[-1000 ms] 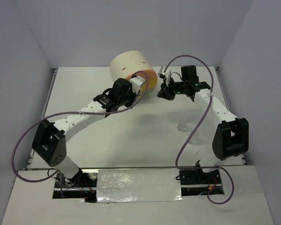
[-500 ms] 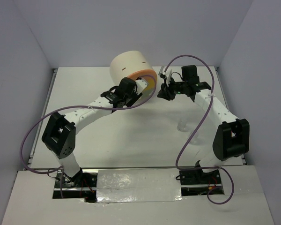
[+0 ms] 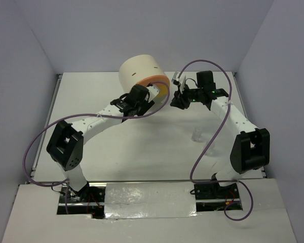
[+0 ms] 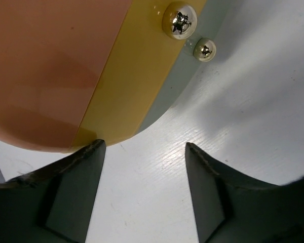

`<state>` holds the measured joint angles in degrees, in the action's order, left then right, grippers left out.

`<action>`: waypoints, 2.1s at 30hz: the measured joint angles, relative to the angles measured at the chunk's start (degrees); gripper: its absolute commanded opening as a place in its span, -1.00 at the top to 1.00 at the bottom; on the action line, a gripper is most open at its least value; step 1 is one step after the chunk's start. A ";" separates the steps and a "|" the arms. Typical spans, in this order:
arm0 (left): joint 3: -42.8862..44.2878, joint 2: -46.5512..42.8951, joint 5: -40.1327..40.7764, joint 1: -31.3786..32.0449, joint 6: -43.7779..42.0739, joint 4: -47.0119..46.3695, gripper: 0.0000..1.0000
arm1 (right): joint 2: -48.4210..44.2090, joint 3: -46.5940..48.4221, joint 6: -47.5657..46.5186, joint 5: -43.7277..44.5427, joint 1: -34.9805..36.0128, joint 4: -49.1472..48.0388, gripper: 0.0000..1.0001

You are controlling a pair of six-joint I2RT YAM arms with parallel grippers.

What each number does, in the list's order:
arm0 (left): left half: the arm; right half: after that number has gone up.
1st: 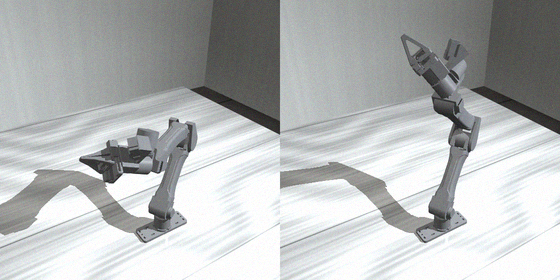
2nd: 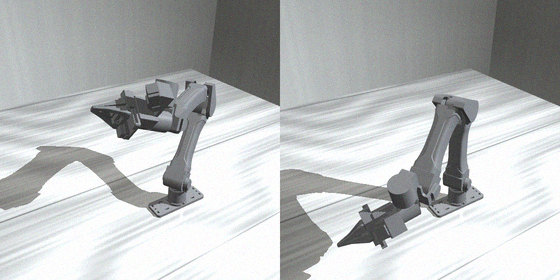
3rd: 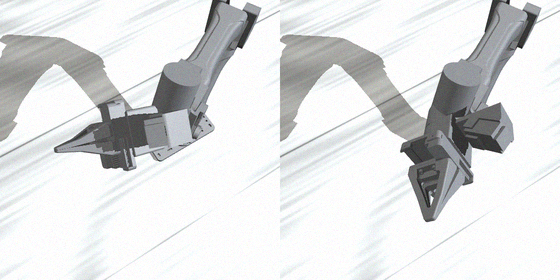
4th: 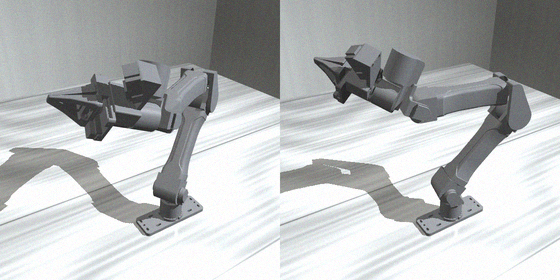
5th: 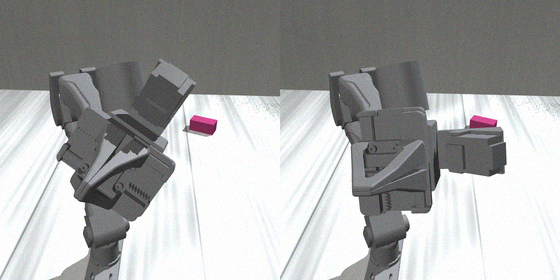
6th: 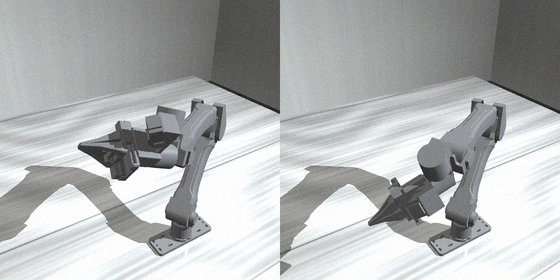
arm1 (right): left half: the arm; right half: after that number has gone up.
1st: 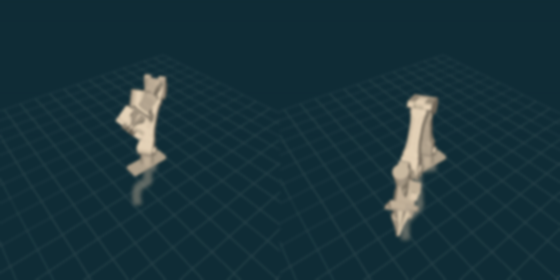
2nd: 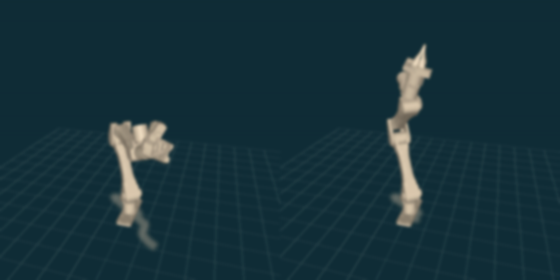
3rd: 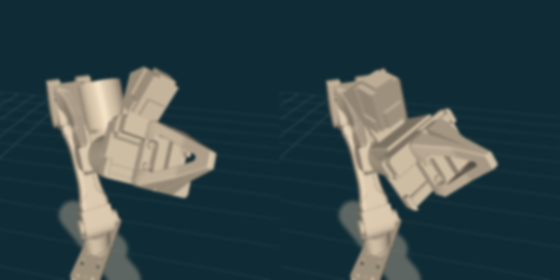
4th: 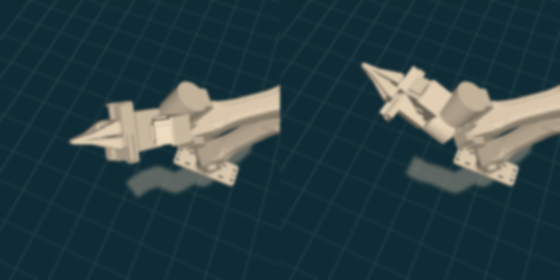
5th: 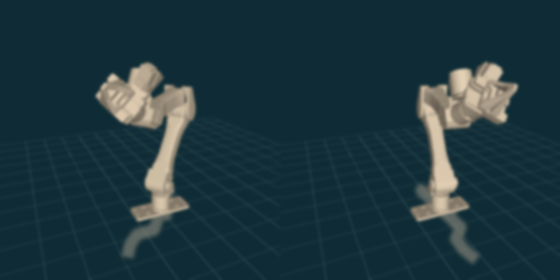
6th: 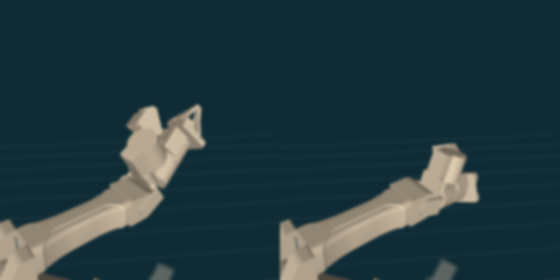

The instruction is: Organize the makeup

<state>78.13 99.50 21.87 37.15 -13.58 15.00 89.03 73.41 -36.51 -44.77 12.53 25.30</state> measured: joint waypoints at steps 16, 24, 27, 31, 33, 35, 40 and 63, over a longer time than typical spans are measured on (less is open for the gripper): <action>-6.82 -17.27 -9.33 -0.20 13.86 -2.38 -0.41 | 5.46 0.79 8.81 -0.68 -0.04 3.54 -0.98; -20.63 -34.84 -7.23 -0.92 28.09 -8.28 -0.58 | 11.21 -1.03 33.38 -2.75 0.35 -3.74 -0.69; -25.14 -38.62 -5.99 -1.27 32.37 -8.76 -0.59 | 11.74 -4.50 46.23 -2.49 1.01 -12.41 -0.66; -27.96 -42.38 -4.11 -1.40 36.33 -7.93 -0.60 | 12.33 -9.11 61.29 0.96 2.93 -23.39 -0.62; -28.04 -43.69 -3.45 -1.42 36.89 -7.45 -0.61 | 13.14 -10.60 67.30 2.71 3.91 -28.87 -0.53; -28.04 -45.40 -2.45 -1.51 38.01 -7.41 -0.61 | 14.32 -12.17 72.57 4.37 4.70 -34.77 -0.47; -28.04 -47.06 -0.94 -1.77 39.80 -6.95 -0.61 | 20.26 -13.00 80.61 7.34 5.60 -45.59 -0.26; -28.04 -48.41 1.03 -1.81 44.13 -4.11 -0.63 | 35.12 -8.44 99.82 10.54 6.47 -65.29 0.06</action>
<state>50.09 51.09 22.90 35.33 30.55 10.90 124.16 64.97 63.31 -34.24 19.00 -39.99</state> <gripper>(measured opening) 0.809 0.490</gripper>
